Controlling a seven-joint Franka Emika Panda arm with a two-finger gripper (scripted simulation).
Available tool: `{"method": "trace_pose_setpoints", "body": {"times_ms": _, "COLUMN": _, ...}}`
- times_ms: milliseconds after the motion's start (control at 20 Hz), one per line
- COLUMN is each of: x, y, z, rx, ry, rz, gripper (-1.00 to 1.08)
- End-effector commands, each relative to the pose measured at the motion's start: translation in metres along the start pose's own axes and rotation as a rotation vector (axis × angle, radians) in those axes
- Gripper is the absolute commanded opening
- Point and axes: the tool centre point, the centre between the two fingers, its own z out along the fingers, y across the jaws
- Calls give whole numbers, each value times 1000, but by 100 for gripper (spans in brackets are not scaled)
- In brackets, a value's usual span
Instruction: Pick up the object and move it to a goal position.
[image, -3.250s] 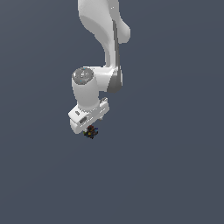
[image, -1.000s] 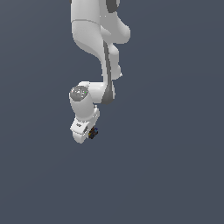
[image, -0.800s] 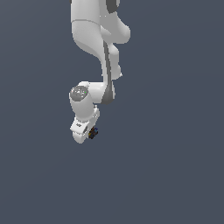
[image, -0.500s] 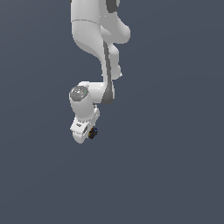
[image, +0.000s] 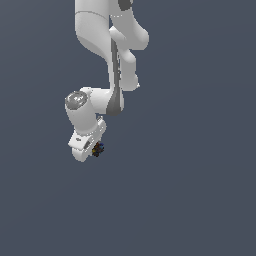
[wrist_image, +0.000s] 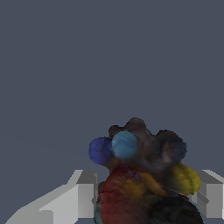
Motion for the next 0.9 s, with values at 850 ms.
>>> {"method": "trace_pose_setpoints", "body": {"times_ms": 850, "x": -76, "y": 47, "z": -76, "rx": 4, "ry": -1, "rz": 2, "gripper": -100}}
